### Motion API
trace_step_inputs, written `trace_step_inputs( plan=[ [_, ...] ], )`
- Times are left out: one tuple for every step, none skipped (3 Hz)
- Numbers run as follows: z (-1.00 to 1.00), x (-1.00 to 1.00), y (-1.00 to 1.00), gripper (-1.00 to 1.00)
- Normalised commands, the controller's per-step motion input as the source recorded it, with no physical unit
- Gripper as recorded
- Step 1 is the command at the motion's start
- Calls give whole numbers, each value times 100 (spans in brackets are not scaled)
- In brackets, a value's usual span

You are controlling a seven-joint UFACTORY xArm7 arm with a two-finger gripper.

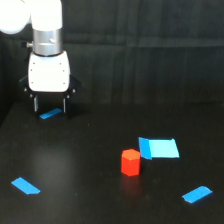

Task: Pick up the red object from the table

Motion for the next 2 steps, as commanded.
trace_step_inputs(
  plan=[
    [5,85,-62,100],
    [-4,96,-80,100]
  ],
)
